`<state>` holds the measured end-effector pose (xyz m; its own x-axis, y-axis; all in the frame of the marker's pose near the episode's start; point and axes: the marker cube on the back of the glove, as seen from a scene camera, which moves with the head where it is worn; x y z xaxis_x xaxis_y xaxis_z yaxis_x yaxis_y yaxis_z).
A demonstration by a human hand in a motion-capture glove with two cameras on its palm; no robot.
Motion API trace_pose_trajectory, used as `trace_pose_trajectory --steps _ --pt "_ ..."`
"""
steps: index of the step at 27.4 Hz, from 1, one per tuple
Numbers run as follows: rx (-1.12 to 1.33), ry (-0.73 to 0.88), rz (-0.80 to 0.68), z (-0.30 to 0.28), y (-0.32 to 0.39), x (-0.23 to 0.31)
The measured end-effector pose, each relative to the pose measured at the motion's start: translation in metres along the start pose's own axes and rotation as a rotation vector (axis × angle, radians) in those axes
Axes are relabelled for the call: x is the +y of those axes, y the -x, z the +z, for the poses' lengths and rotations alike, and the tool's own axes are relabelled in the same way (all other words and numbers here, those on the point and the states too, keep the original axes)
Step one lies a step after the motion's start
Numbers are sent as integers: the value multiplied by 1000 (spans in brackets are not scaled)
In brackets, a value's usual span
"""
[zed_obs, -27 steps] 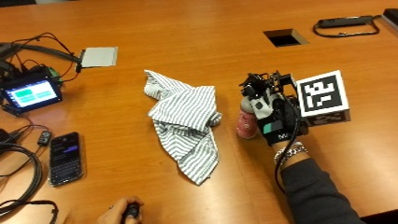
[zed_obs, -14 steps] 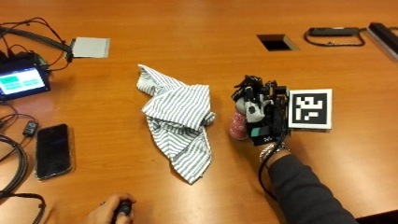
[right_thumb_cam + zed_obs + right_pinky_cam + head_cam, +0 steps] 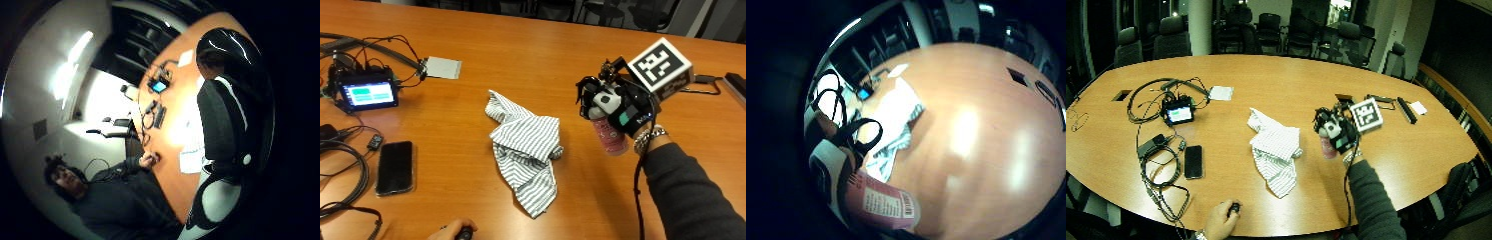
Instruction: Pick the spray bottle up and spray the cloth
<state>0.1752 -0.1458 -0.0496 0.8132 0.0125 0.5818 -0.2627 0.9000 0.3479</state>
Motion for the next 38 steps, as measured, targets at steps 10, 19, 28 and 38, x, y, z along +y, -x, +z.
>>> trace_pose_trajectory --steps 10,19,28,38 --pt "399 552 149 5 33 -14" --pt "632 857 265 37 36 -3" --pt "621 951 267 62 27 18" --pt "282 663 25 31 97 -5"
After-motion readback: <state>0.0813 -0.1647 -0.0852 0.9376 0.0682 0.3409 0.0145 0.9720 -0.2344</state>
